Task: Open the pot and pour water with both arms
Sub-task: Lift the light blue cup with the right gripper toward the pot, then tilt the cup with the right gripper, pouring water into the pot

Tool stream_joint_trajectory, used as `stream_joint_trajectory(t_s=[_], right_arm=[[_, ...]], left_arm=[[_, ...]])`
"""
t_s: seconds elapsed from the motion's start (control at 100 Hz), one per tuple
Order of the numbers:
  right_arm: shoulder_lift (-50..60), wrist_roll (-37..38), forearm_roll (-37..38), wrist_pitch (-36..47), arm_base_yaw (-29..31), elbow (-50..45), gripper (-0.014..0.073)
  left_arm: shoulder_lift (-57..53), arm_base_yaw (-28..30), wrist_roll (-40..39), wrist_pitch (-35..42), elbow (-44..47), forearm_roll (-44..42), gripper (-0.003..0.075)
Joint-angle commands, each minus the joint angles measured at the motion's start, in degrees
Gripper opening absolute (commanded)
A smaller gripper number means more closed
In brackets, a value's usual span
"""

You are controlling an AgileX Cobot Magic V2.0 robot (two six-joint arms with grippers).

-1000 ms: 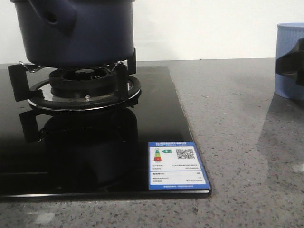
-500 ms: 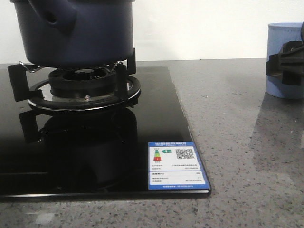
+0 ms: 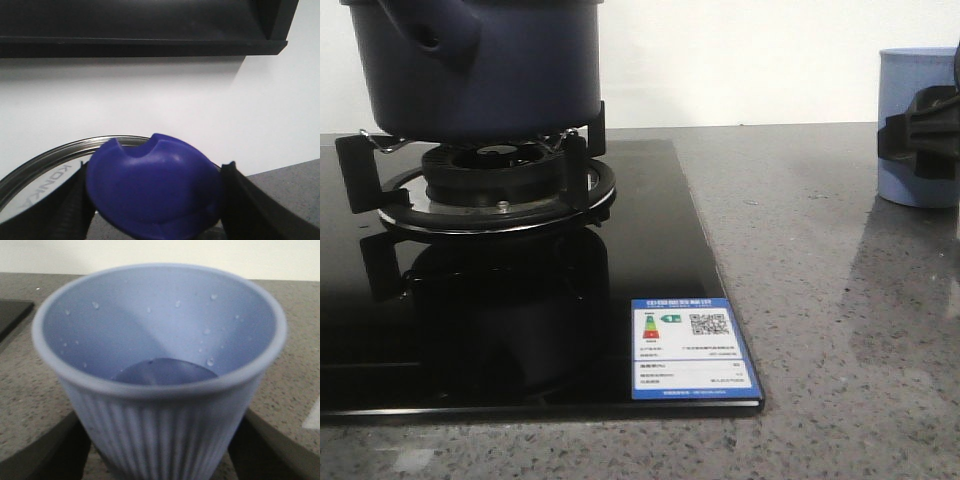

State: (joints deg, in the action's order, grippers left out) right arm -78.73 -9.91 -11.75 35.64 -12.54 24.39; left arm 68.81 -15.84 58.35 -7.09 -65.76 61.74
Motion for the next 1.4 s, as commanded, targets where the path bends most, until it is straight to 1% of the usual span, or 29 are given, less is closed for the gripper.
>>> stream_joint_trajectory(t_s=[0.0,0.08,0.19,0.36,0.42,0.5,0.67,0.88,1.15,1.24,1.39], right_arm=[[3.57,-0.07,2.77,2.85,-0.08,3.05,0.034],[5.18,-0.07,3.81,-2.2,-0.08,6.0,0.034],[7.76,-0.07,7.5,-10.86,-0.61,11.48,0.034],[8.27,-0.07,9.87,-25.72,-2.13,23.6,0.034],[7.87,-0.07,11.1,-30.15,-3.14,27.44,0.034],[6.86,-0.07,13.01,-34.04,-4.67,32.57,0.034],[2.78,-0.07,21.26,-43.79,-9.93,41.89,0.034],[-3.36,-0.07,29.73,-49.75,-16.26,50.81,0.034],[-9.48,-0.07,41.79,-57.13,-21.0,60.41,0.034],[-10.9,-0.07,46.24,-58.81,-22.53,62.23,0.034],[-11.53,-0.07,52.92,-58.68,-24.88,62.95,0.034]], left_arm=[[-1.98,-0.24,0.0,4.55,-2.19,0.67,0.0398],[-1.98,-0.24,0.0,5.56,-2.19,0.55,0.0398],[-1.98,-0.24,0.0,6.08,-2.19,0.55,0.0398],[-1.98,-0.24,0.0,6.34,-2.19,0.55,0.0398],[-1.98,0.01,0.0,6.48,-2.19,0.55,0.0398],[-1.98,0.9,0.0,6.28,-2.19,0.67,0.0398],[-1.98,3.7,0.0,4.56,-2.19,3.41,0.0398],[-1.98,7.48,0.0,0.7,-2.19,5.28,0.0398],[-1.98,9.53,0.0,-1.29,-2.19,6.14,0.0398],[-1.98,9.53,0.0,-1.55,-2.19,6.14,0.0398],[-1.98,9.53,0.0,-1.55,-2.19,6.14,0.0398]])
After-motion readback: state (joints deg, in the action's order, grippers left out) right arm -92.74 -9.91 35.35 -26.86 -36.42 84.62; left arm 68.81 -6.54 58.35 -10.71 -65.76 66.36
